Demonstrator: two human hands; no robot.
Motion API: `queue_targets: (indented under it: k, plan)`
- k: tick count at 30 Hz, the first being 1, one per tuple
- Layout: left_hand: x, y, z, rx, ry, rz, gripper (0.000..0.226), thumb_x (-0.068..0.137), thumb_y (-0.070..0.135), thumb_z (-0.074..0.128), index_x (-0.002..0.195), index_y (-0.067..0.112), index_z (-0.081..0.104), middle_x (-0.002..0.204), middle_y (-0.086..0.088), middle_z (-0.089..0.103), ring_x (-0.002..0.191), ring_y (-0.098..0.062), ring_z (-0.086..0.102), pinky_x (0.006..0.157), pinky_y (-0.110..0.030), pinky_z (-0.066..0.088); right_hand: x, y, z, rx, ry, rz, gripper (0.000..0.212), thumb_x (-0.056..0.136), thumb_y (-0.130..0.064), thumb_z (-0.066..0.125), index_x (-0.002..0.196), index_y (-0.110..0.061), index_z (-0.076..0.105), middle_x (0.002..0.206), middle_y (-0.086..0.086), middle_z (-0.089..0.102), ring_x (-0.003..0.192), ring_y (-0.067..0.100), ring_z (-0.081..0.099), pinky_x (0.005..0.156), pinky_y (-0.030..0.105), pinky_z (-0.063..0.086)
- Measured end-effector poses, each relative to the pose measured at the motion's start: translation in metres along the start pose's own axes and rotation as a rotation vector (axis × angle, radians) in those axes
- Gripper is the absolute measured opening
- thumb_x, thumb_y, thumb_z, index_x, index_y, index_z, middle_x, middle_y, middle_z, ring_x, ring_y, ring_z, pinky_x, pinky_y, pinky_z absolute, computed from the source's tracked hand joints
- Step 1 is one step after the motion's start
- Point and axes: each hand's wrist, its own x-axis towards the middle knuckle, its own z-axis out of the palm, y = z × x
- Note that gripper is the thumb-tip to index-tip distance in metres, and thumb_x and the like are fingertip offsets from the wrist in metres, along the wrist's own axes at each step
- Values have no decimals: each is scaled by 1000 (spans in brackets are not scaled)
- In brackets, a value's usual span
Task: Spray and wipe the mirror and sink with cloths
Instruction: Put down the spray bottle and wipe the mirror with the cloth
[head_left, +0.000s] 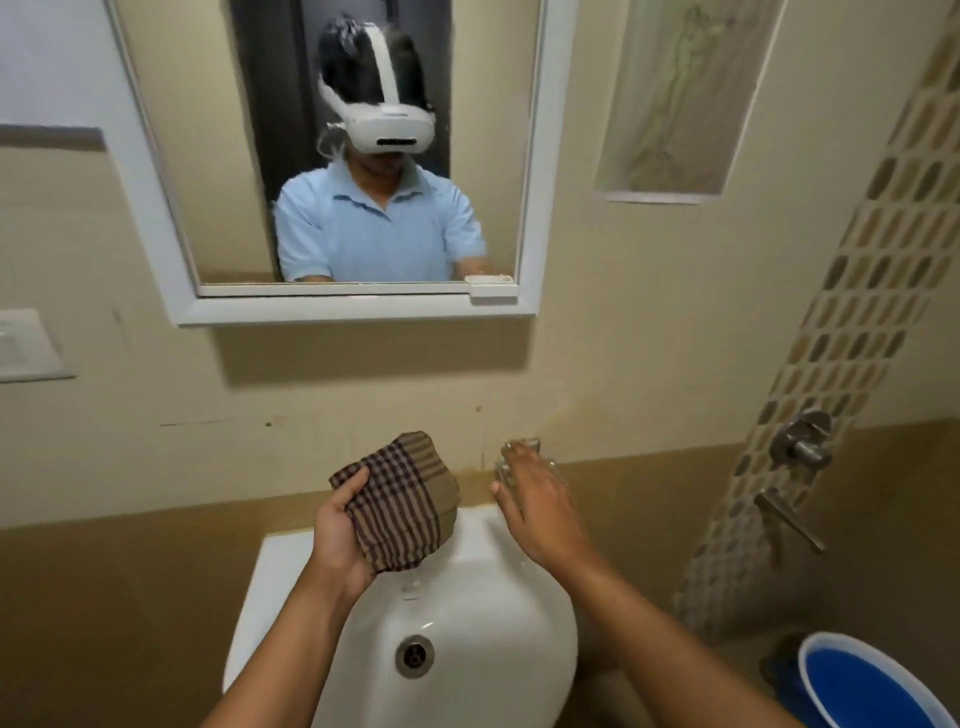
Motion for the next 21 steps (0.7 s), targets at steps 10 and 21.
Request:
queue_targets:
  k: [10,21]
  plan:
    - [-42,62,26,-87,-29,259,49,98,29,41,73,12,81,89,-12,76,76,-29,74,78,-45,49,28,-54,-38,2,98,-213,51,101,-38,41,148,-16,37,156,2,33,146,16,25,116,25,17]
    - [-81,132,86,-135,-89,547,41,98,28,45,83,13,80,99,-9,76,86,-28,73,80,-43,52,80,-86,-129,-7,317,-425,52,99,-33,49,147,-17,38,155,0,36,144,14,29,115,32,28]
